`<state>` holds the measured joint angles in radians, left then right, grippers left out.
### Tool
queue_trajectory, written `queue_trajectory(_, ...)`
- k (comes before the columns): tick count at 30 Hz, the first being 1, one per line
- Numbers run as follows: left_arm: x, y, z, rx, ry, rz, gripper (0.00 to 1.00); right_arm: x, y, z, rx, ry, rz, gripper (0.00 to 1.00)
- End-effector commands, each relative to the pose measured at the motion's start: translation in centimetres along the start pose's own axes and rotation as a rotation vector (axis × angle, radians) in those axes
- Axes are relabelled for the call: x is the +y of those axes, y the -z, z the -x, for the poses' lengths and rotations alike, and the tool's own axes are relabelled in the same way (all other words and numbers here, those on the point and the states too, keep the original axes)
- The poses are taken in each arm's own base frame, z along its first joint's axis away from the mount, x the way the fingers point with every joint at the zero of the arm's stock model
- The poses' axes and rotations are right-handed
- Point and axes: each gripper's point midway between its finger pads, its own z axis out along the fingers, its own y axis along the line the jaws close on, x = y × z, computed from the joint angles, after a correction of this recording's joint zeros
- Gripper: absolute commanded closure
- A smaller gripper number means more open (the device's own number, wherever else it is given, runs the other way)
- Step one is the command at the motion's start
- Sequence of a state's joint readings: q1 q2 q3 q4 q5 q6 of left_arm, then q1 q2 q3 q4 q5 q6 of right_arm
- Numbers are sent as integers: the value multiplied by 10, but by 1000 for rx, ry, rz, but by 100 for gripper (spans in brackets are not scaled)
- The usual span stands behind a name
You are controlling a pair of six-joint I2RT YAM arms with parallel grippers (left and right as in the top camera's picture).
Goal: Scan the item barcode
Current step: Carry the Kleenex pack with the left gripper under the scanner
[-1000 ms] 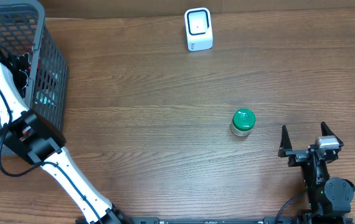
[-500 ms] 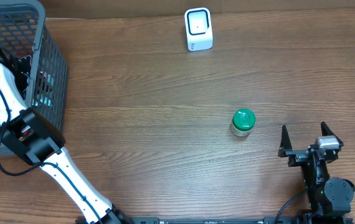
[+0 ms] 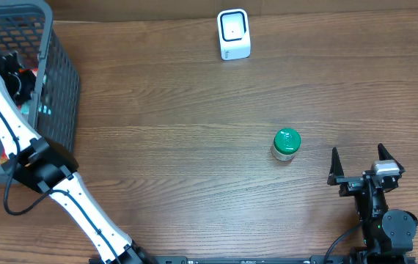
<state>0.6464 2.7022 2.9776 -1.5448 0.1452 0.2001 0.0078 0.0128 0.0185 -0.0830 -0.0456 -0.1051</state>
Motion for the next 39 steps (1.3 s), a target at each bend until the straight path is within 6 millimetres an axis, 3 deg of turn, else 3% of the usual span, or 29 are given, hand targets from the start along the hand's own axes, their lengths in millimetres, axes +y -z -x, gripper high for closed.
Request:
queue_trajectory(1, -9, 61, 24, -153, 69, 18, 61, -1, 0, -2, -1, 4, -3, 0)
queue_trajectory(6, -24, 150, 31, -311, 118, 15, 64, -1, 0, -2, -1, 4, -3, 0)
queue_trajectory(10, -50, 214, 25, -416, 105, -67, 64, -1, 0, -2, -1, 4, -3, 0)
queue_trajectory(14, -79, 257, 7, -451, 71, -138, 65, -1, 0, -2, -1, 4, -3, 0)
queue_trajectory(15, -87, 265, 5, -464, 58, -159, 69, -1, 0, -2, -1, 4, -3, 0)
queue_trajectory(20, -144, 293, -4, -497, -44, -321, 72, -1, 0, -2, -1, 4, -3, 0)
queue_trajectory(25, -205, 288, -19, -432, -162, -380, 73, -1, 0, -2, -1, 4, -3, 0)
queue_trajectory(29, -264, 256, -46, -284, -277, -350, 76, -1, 0, -2, -1, 4, -3, 0)
queue_trajectory(33, -334, 203, -100, -48, -443, -337, 81, -1, 0, -2, -1, 4, -3, 0)
queue_trajectory(39, -397, 127, -191, 219, -647, -246, 82, -1, 0, -2, -1, 4, -3, 0)
